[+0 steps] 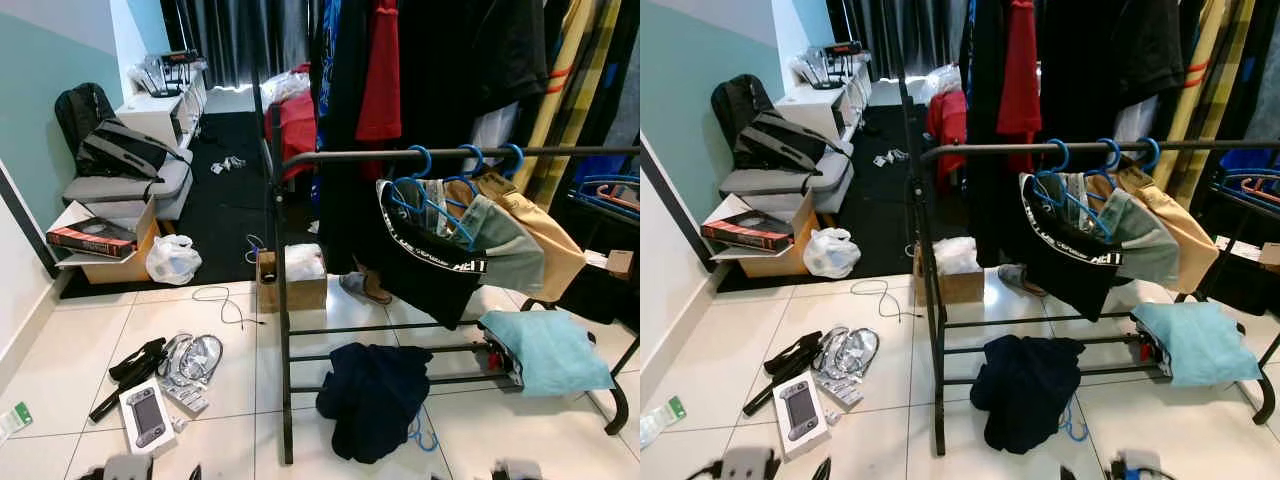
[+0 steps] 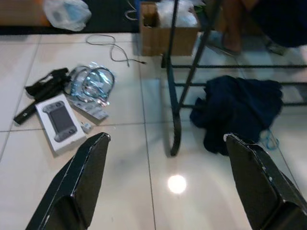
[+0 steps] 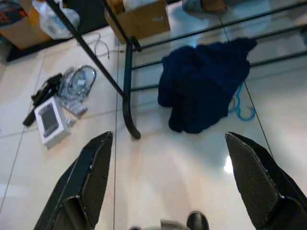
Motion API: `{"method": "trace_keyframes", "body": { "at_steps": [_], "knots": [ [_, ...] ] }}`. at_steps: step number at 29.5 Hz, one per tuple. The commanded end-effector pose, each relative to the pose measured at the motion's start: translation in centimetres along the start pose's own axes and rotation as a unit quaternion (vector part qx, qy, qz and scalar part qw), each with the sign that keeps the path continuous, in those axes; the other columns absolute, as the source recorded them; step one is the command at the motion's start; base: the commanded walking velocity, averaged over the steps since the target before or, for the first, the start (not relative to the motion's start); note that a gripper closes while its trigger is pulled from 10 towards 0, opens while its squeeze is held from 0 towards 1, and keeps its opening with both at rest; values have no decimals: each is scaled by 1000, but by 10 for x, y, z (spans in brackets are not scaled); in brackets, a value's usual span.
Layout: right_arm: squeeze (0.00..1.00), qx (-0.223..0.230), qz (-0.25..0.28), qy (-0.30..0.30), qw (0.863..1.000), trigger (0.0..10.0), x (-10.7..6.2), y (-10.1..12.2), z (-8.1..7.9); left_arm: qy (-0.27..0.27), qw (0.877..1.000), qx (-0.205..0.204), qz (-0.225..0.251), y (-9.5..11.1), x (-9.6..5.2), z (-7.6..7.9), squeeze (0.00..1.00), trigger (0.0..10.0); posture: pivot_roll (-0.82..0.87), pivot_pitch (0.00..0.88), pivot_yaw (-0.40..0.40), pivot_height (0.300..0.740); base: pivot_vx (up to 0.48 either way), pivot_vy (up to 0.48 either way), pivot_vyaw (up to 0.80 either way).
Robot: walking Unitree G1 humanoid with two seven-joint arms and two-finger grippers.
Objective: Hang hanger
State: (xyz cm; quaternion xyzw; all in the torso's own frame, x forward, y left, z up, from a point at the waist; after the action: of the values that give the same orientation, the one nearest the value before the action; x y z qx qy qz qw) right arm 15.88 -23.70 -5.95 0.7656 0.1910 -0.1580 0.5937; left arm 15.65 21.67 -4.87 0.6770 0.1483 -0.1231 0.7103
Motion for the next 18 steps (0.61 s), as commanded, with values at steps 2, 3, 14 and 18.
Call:
{"method": "trace_keyframes", "body": {
  "at_steps": [2, 3, 14, 18],
  "knots": [
    [0, 4, -3, -2, 1000, 10000, 7, 2, -5, 13, 1000, 4, -21, -3, 2, -8, 0, 10000, 12, 0, -8, 740, 0, 0, 0],
    [0, 4, -3, -2, 1000, 10000, 7, 2, -5, 13, 1000, 4, -21, -3, 2, -8, 0, 10000, 12, 0, -8, 740, 0, 0, 0],
    [0, -19, 2, 8, 1000, 10000, 43, 27, -26, 19, 999, 7, -41, 12, 36, -5, 0, 10000, -30, 0, 24, 740, 0, 0, 0],
    [0, -19, -3, 6, 1000, 10000, 42, 29, -21, 11, 999, 7, -41, 12, 39, 1, 0, 10000, -16, 0, -5, 740, 0, 0, 0]
  ]
}}
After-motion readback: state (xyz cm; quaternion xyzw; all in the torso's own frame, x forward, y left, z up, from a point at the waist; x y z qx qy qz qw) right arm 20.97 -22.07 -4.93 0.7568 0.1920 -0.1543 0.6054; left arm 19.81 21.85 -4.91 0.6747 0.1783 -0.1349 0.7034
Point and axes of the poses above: a point about 5 cm out from each wrist's last joint towards the gripper, its own x axis pointing out of the wrist towards the gripper, its own y axis along the axis of the wrist's last joint, z = x × y, the point moved 1 cm from there along x, pointing out of the wrist towards the gripper, and after that the axes turned 2 degrees about x, right-handed, at the moved point
